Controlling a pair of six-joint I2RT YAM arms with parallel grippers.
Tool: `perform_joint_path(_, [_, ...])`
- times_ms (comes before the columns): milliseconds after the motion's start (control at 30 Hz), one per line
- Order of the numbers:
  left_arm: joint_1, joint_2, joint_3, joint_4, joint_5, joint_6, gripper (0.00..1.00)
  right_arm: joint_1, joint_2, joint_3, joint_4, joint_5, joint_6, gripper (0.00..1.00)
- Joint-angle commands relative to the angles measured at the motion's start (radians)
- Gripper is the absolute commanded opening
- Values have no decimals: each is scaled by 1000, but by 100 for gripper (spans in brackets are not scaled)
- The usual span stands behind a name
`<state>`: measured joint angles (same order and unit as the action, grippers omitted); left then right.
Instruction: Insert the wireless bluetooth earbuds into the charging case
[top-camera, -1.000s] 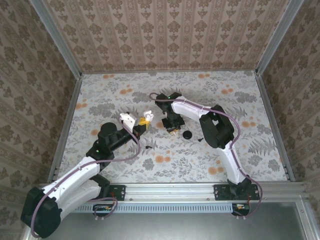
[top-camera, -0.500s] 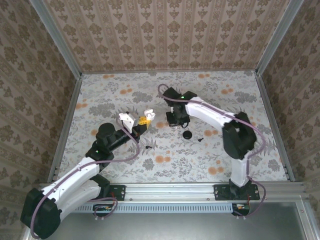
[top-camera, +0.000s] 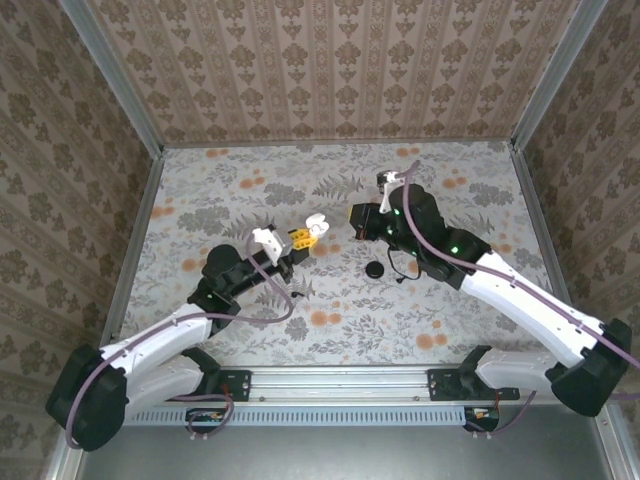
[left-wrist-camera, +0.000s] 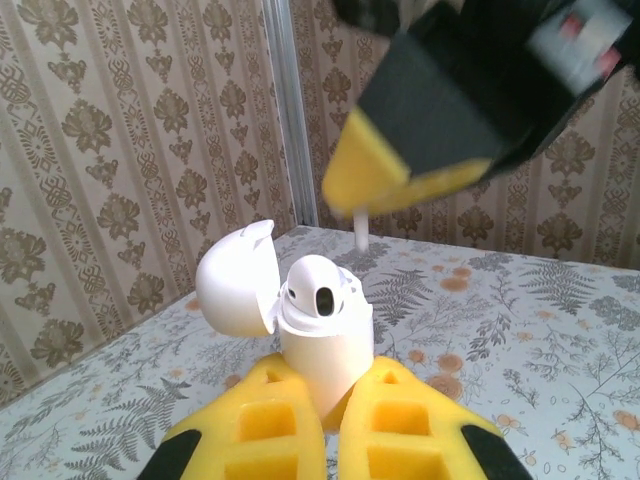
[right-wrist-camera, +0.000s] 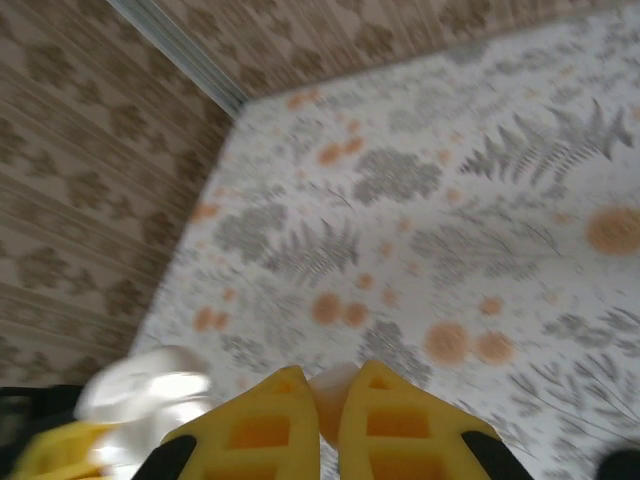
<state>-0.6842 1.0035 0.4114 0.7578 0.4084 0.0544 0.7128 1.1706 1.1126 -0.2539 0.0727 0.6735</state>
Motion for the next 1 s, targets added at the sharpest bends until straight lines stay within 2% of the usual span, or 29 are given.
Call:
perform_joint_path(0, [-11,23,61,94,20,33,0,16,-42,-45,162,12,67,7])
perform_joint_path(133, [-16,37,78,94,19,33,0,44,-53,-70,239,11,69,6])
perform_joint_path(500, [-28,27,81,68,9,25,0,74,-16,-59,288,-11,29,6])
perform_joint_path(967, [-31,28,92,45,7,24,0,108,37,15,170,-5,-5,5])
